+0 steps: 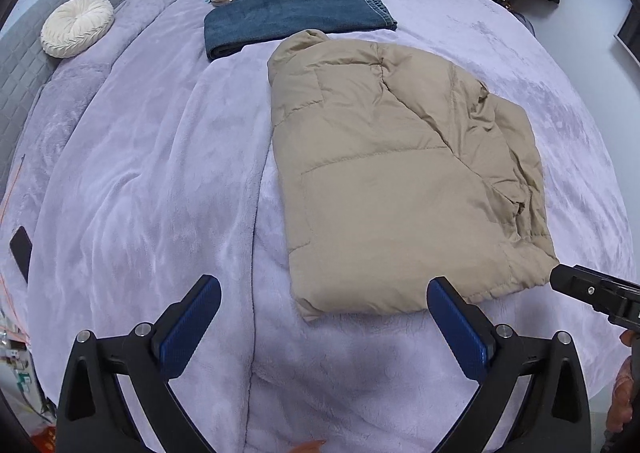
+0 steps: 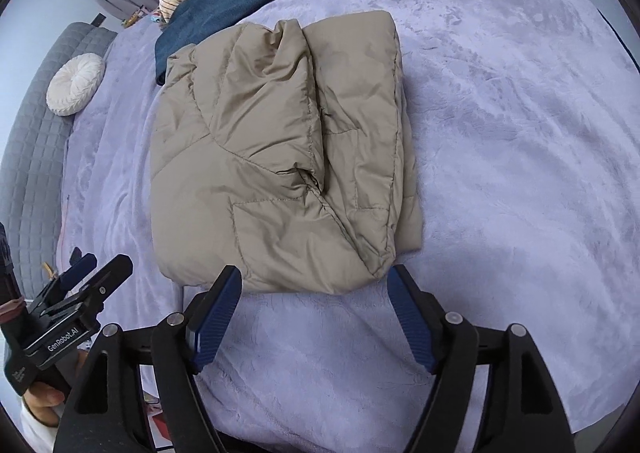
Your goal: Fold large clothes
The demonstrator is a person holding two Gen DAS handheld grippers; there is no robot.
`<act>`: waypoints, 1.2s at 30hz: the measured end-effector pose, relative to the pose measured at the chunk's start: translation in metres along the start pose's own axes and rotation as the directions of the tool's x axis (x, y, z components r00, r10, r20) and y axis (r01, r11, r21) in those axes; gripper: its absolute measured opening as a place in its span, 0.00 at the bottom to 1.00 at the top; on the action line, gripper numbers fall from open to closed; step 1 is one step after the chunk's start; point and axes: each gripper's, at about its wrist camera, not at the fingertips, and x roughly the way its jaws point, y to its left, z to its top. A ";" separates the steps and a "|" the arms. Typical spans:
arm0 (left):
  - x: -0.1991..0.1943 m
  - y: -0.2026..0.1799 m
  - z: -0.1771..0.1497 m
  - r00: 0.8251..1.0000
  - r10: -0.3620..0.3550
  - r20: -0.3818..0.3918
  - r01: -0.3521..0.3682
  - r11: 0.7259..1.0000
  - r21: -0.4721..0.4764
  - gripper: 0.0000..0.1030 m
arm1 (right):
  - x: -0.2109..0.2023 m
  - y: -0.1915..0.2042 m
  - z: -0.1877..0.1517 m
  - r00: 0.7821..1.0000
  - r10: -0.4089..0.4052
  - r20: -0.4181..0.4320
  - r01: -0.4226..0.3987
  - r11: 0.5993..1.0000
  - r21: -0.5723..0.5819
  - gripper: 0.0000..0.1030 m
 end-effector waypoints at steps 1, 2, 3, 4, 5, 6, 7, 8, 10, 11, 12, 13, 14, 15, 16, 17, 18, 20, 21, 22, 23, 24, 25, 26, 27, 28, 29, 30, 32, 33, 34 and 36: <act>-0.002 -0.002 -0.004 1.000 0.004 0.001 -0.004 1.000 0.001 1.00 | -0.002 0.001 -0.003 1.000 -0.002 0.002 0.002 1.000 -0.006 0.77; -0.005 -0.003 -0.008 1.000 0.008 0.004 -0.008 1.000 -0.003 1.00 | -0.005 0.001 -0.006 1.000 -0.004 0.005 0.004 1.000 -0.011 0.77; -0.007 -0.004 -0.010 1.000 0.006 0.007 -0.006 1.000 -0.008 1.00 | -0.009 0.001 -0.010 1.000 -0.003 0.008 0.003 1.000 -0.016 0.77; -0.009 -0.004 -0.014 1.000 0.002 0.010 -0.002 1.000 -0.015 1.00 | -0.012 0.001 -0.013 1.000 0.000 0.011 0.000 1.000 -0.020 0.77; -0.012 -0.004 -0.018 1.000 0.000 0.011 0.000 1.000 -0.023 1.00 | -0.015 0.000 -0.017 1.000 0.002 0.015 -0.002 1.000 -0.024 0.78; -0.014 -0.005 -0.021 1.000 0.001 0.015 0.000 1.000 -0.028 1.00 | -0.017 0.002 -0.020 1.000 0.001 0.020 0.000 1.000 -0.028 0.78; -0.017 -0.006 -0.024 1.000 0.004 0.019 -0.003 0.999 -0.032 1.00 | -0.020 0.001 -0.024 1.000 -0.003 0.025 0.004 0.999 -0.033 0.78; -0.021 -0.007 -0.028 1.000 0.006 0.026 -0.005 0.999 -0.038 1.00 | -0.023 0.000 -0.029 1.000 -0.006 0.029 0.008 0.999 -0.035 0.78; -0.026 -0.009 -0.034 0.999 0.003 0.032 -0.002 0.999 -0.044 1.00 | -0.029 -0.001 -0.038 0.999 -0.011 0.038 0.013 0.999 -0.034 0.78; -0.028 -0.010 -0.038 0.999 0.000 0.034 0.001 0.999 -0.043 1.00 | -0.033 -0.002 -0.043 0.999 -0.013 0.042 0.014 0.999 -0.032 0.78; -0.031 -0.012 -0.041 0.999 -0.001 0.039 0.003 0.999 -0.040 1.00 | -0.037 -0.004 -0.048 0.999 -0.014 0.048 0.016 0.999 -0.030 0.78; -0.035 -0.015 -0.045 0.999 -0.002 0.046 0.004 0.999 -0.037 1.00 | -0.042 -0.006 -0.053 0.998 -0.017 0.056 0.019 0.999 -0.028 0.78; -0.037 -0.017 -0.048 0.999 -0.003 0.051 0.005 0.999 -0.035 1.00 | -0.047 -0.008 -0.059 0.998 -0.022 0.064 0.024 0.999 -0.028 0.78; -0.041 -0.019 -0.052 0.998 -0.007 0.056 0.009 0.999 -0.033 1.00 | -0.052 -0.009 -0.064 0.997 -0.027 0.072 0.029 0.999 -0.028 0.78; -0.045 -0.022 -0.056 0.998 -0.010 0.061 0.012 0.999 -0.032 1.00 | -0.057 -0.010 -0.069 0.996 -0.030 0.082 0.032 0.999 -0.026 0.78; -0.049 -0.024 -0.060 0.998 -0.012 0.064 0.014 0.999 -0.030 1.00 | -0.062 -0.012 -0.074 0.995 -0.033 0.090 0.035 0.999 -0.024 0.78; -0.052 -0.026 -0.065 0.998 -0.016 0.066 0.018 0.999 -0.029 1.00 | -0.068 -0.015 -0.081 0.994 -0.037 0.100 0.039 0.999 -0.019 0.78; -0.061 -0.030 -0.075 0.997 -0.028 0.074 0.029 0.999 -0.021 1.00 | -0.076 -0.018 -0.091 0.992 -0.041 0.117 0.043 0.999 -0.013 0.78; -0.066 -0.032 -0.081 0.997 -0.030 0.078 0.031 0.999 -0.019 1.00 | -0.081 -0.019 -0.098 0.991 -0.049 0.126 0.051 0.999 -0.014 0.78; -0.070 -0.033 -0.086 0.996 -0.030 0.079 0.032 0.999 -0.021 1.00 | -0.085 -0.019 -0.103 0.990 -0.056 0.131 0.059 0.998 -0.017 0.78; -0.074 -0.033 -0.092 0.996 -0.032 0.079 0.034 0.999 -0.025 1.00 | -0.089 -0.019 -0.109 0.989 -0.062 0.136 0.065 0.998 -0.024 0.78; -0.079 -0.033 -0.098 0.996 -0.036 0.079 0.038 0.999 -0.032 1.00 | -0.092 -0.018 -0.115 0.988 -0.065 0.140 0.070 0.997 -0.033 0.78; -0.084 -0.032 -0.105 0.996 -0.037 0.080 0.041 0.998 -0.040 1.00 | -0.096 -0.017 -0.120 0.987 -0.069 0.146 0.076 0.996 -0.041 0.78; -0.089 -0.031 -0.110 0.996 -0.036 0.081 0.040 0.998 -0.047 1.00 | -0.099 -0.015 -0.125 0.985 -0.075 0.153 0.083 0.995 -0.046 0.78; -0.093 -0.030 -0.115 0.996 -0.033 0.082 0.037 0.998 -0.054 1.00 | -0.102 -0.014 -0.129 0.984 -0.081 0.161 0.090 0.995 -0.050 0.78; -0.098 -0.027 -0.119 0.996 -0.028 0.085 0.033 0.998 -0.060 1.00 | -0.107 -0.011 -0.133 0.982 -0.084 0.171 0.095 0.994 -0.054 0.78; -0.103 -0.025 -0.122 0.996 -0.023 0.089 0.029 0.998 -0.064 1.00 | -0.111 -0.009 -0.135 0.980 -0.086 0.181 0.098 0.993 -0.057 0.78; -0.108 -0.021 -0.124 0.995 -0.020 0.095 0.026 0.998 -0.065 1.00 | -0.115 -0.006 -0.137 0.977 -0.090 0.191 0.103 0.993 -0.061 0.78; -0.117 -0.014 -0.124 0.994 -0.009 0.112 0.017 0.997 -0.074 1.00 | -0.124 0.003 -0.138 0.972 -0.098 0.215 0.116 0.991 -0.073 0.78; -0.121 -0.010 -0.123 0.993 -0.004 0.121 0.014 0.997 -0.080 1.00 | -0.127 0.008 -0.138 0.969 -0.102 0.226 0.122 0.989 -0.080 0.79; -0.125 -0.006 -0.121 0.991 -0.002 0.131 0.013 0.996 -0.084 1.00 | -0.130 0.014 -0.137 0.965 -0.106 0.240 0.131 0.987 -0.091 0.82; -0.132 0.003 -0.115 0.989 0.003 0.151 0.011 0.996 -0.090 1.00 | -0.137 0.026 -0.134 0.954 -0.113 0.279 0.148 0.983 -0.106 0.82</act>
